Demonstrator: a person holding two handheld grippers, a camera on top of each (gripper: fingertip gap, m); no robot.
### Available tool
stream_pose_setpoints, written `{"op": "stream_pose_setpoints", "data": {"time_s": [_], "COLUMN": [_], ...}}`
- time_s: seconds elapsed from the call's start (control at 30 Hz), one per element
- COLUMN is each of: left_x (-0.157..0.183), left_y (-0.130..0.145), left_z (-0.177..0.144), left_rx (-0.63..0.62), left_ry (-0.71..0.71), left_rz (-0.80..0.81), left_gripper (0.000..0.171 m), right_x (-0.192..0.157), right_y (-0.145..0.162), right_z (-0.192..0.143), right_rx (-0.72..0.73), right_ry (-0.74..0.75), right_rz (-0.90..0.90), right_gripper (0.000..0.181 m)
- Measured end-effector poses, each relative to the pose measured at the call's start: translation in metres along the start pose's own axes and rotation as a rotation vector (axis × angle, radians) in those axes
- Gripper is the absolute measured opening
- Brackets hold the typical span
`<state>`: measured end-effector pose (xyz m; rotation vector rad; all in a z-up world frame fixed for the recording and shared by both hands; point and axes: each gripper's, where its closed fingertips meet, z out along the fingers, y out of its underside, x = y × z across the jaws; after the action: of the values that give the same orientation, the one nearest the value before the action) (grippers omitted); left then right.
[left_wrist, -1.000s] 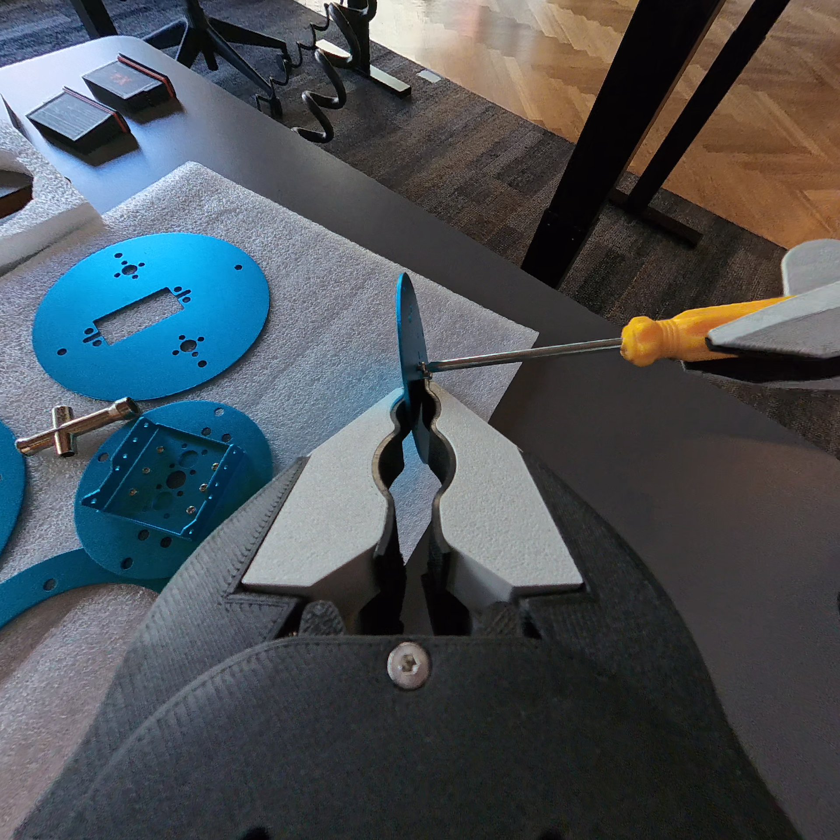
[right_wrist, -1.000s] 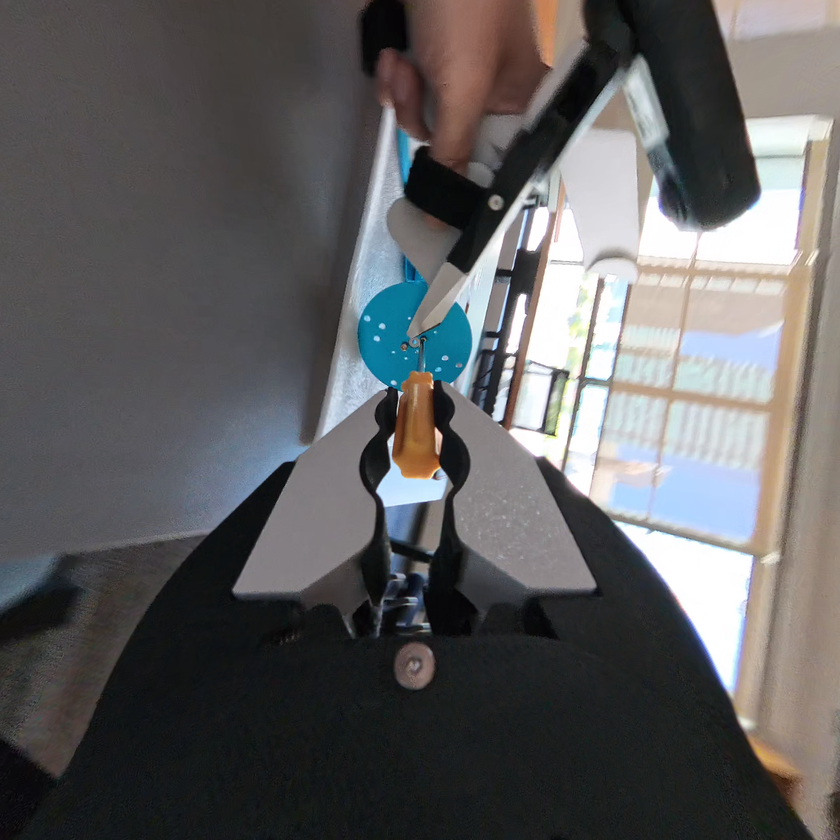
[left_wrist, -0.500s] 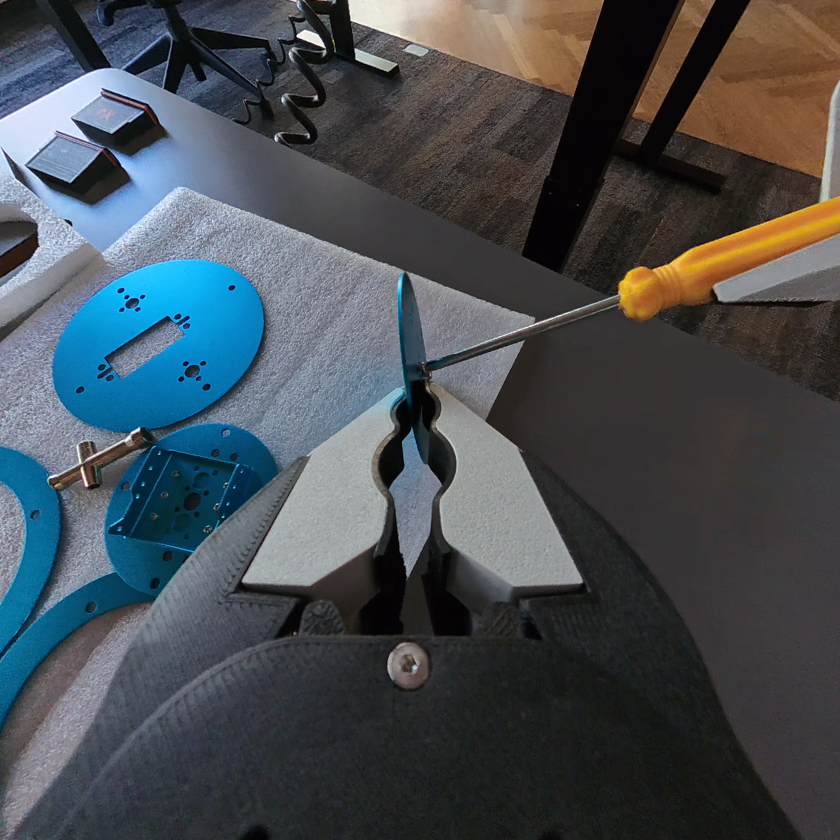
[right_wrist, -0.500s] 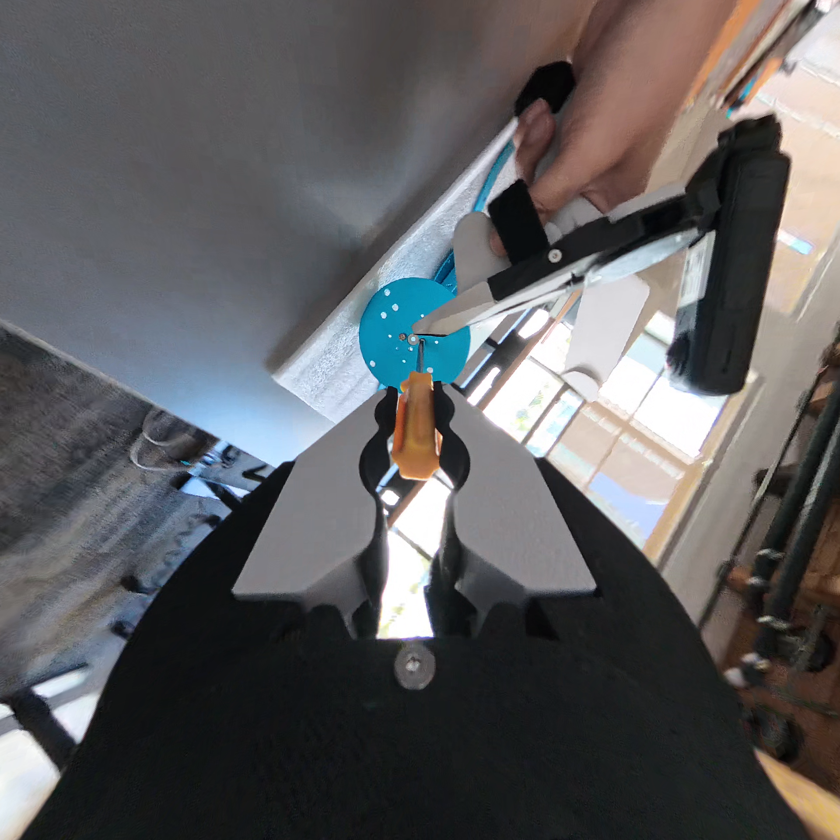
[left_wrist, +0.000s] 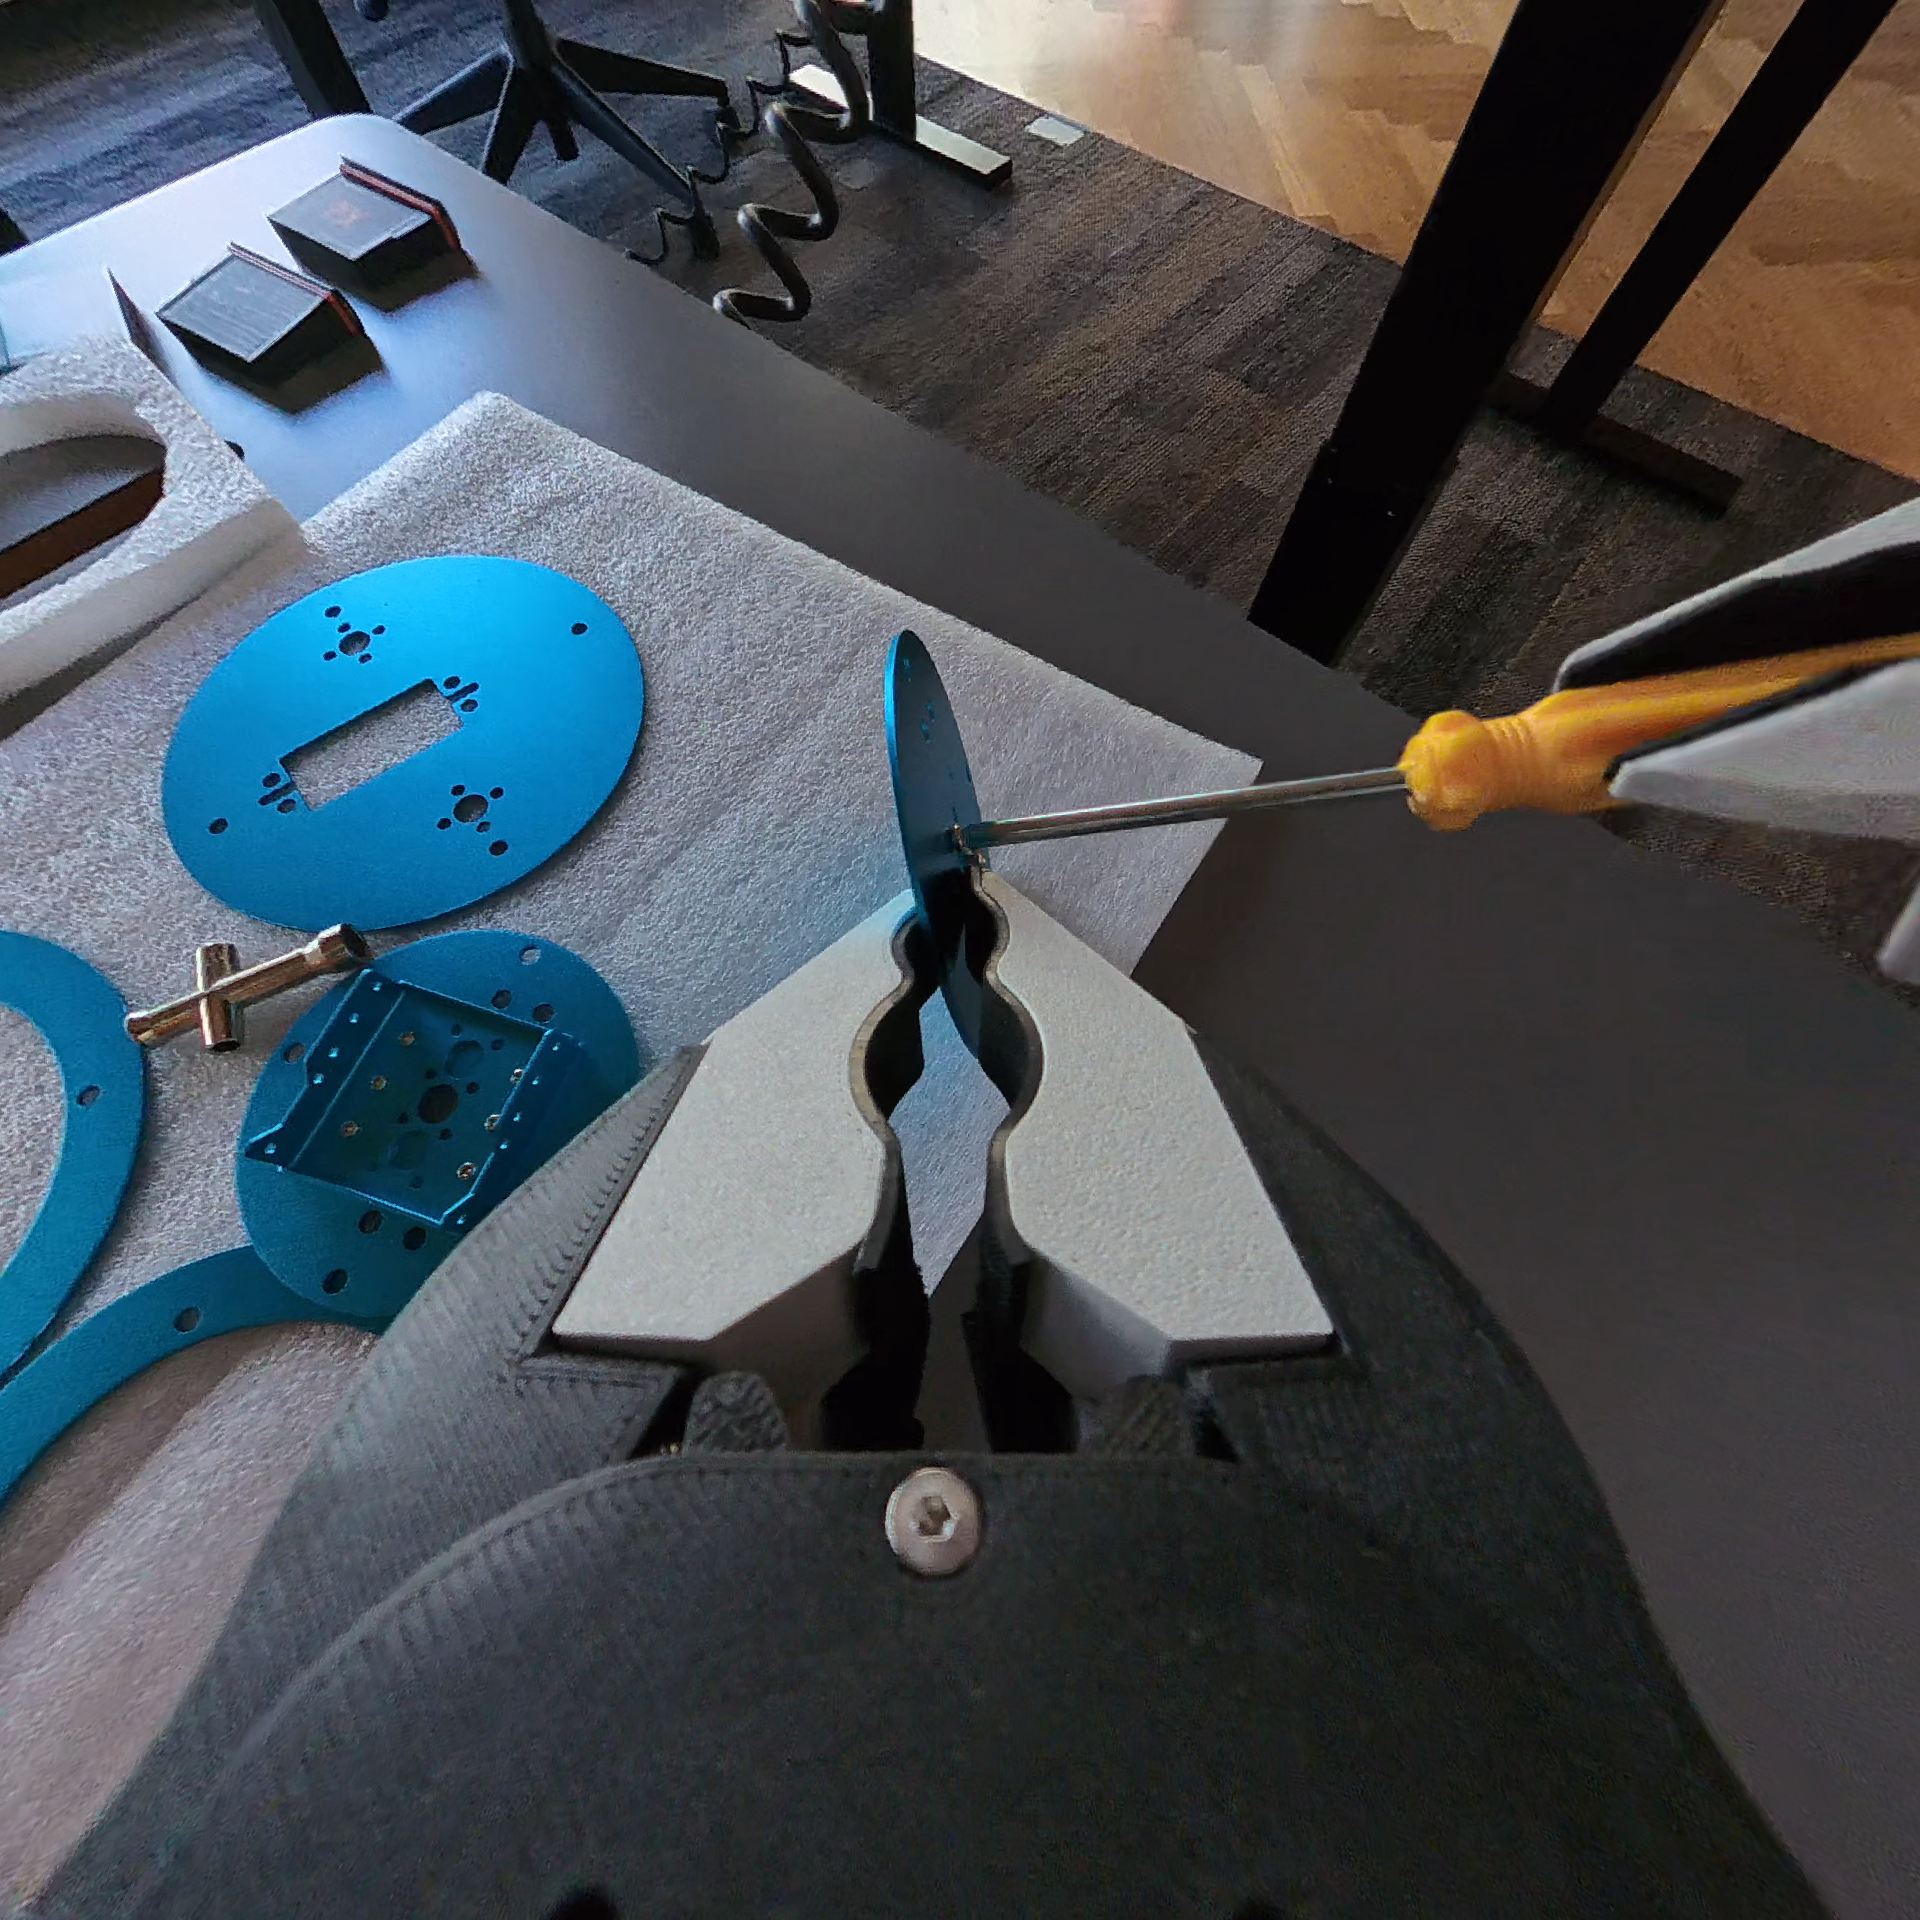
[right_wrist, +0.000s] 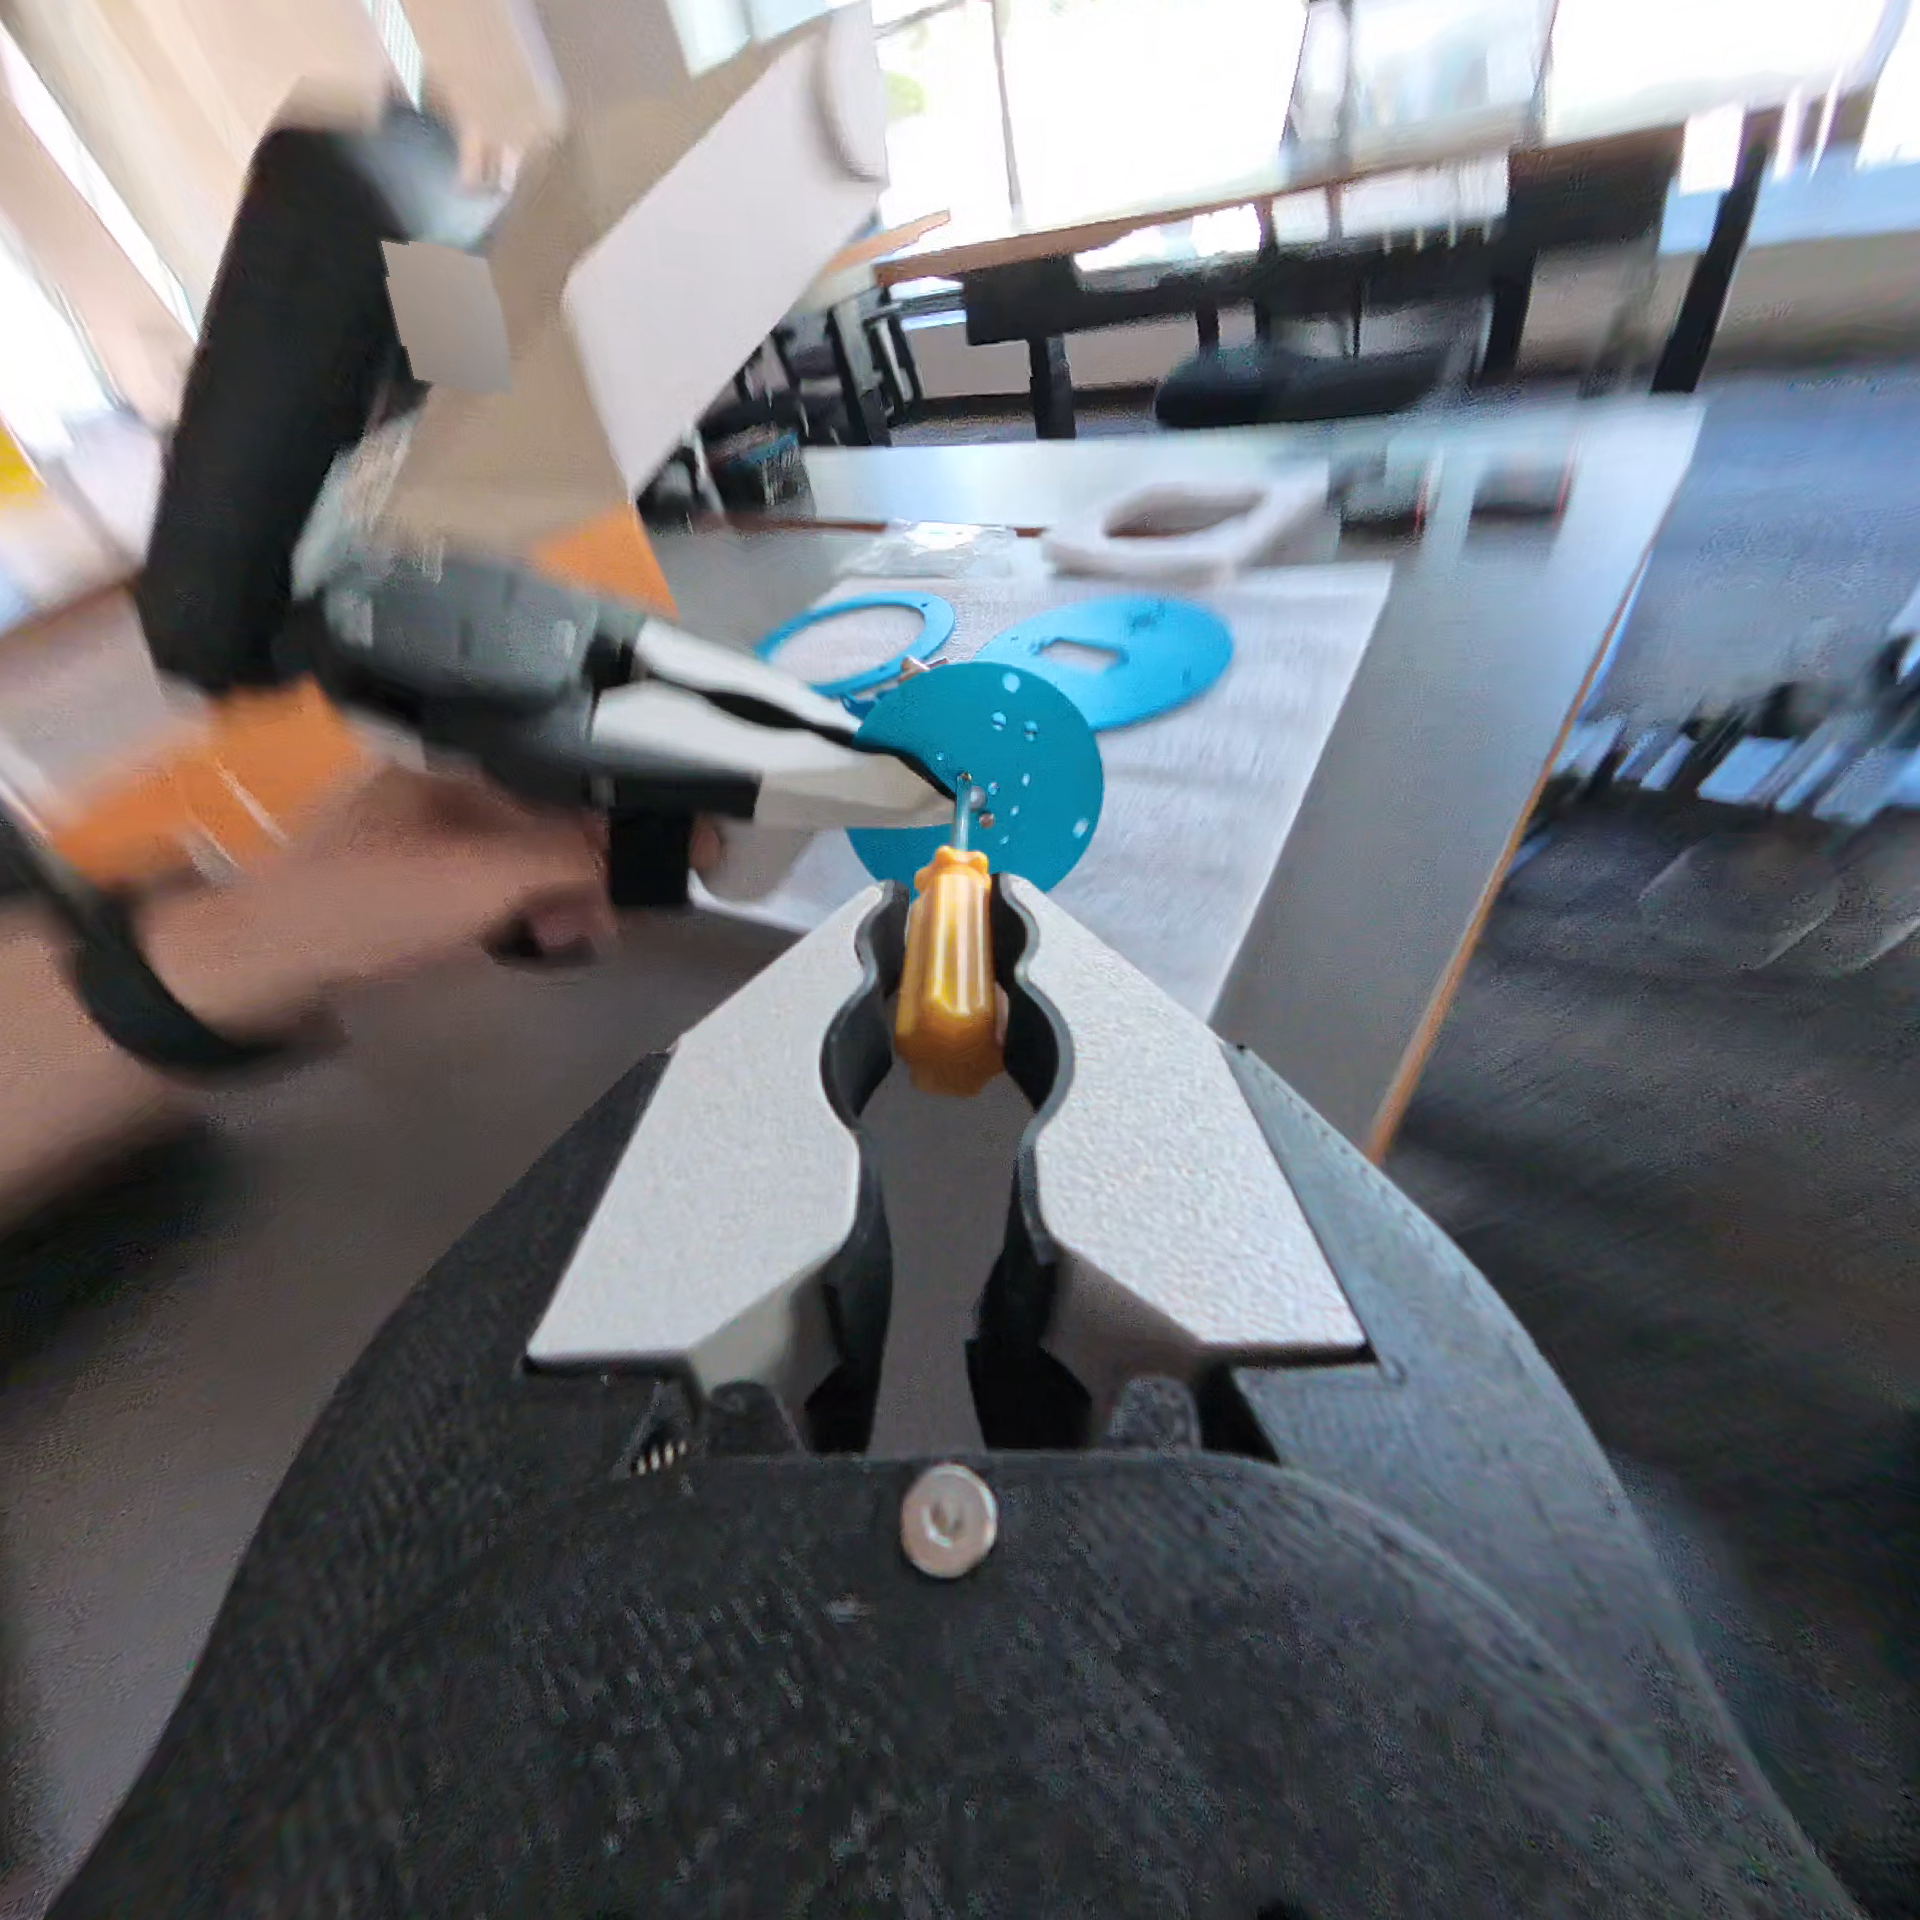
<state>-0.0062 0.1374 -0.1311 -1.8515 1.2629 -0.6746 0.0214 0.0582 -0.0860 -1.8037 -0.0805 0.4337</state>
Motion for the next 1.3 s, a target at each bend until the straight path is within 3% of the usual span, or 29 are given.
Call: {"op": "stream_pose_setpoints", "data": {"time_s": [0.07,0.13,0.23,0.37,0.47,0.6,0.7,1.0,1.3], "left_x": [0.001,0.002,0.005,0.004,0.001,0.000,-0.001,-0.002,-0.001], "left_y": [-0.001,-0.001,-0.002,-0.001,-0.001,0.000,0.001,0.002,0.002], "left_z": [0.000,0.000,0.000,0.000,0.000,0.000,0.000,-0.001,-0.001], "left_rx": [-0.001,0.001,0.004,0.011,0.021,0.028,0.027,0.031,0.032], "left_ry": [-0.026,-0.044,-0.049,-0.007,0.043,0.074,0.080,0.089,0.093], "left_rz": [0.025,0.052,0.078,0.016,-0.066,-0.120,-0.131,-0.142,-0.141], "left_gripper": [0.002,0.002,0.002,0.002,0.002,0.002,0.002,0.002,0.002], "right_x": [0.009,0.011,0.007,0.012,0.010,0.008,0.002,-0.017,-0.014], "right_y": [0.009,0.020,0.023,0.015,-0.001,0.007,0.011,0.008,0.009], "right_z": [-0.001,-0.002,-0.007,-0.013,-0.016,-0.014,-0.011,-0.007,0.001], "right_rx": [-0.007,-0.017,-0.011,-0.008,-0.011,-0.133,-0.132,-0.076,-0.086], "right_ry": [-0.040,-0.084,-0.094,-0.085,-0.129,-0.093,-0.042,-0.074,-0.086], "right_rz": [0.474,0.809,0.950,0.661,0.152,-0.630,-1.005,-1.181,-1.222], "right_gripper": [0.016,0.016,0.015,0.015,0.015,0.010,0.011,0.010,0.010]}}
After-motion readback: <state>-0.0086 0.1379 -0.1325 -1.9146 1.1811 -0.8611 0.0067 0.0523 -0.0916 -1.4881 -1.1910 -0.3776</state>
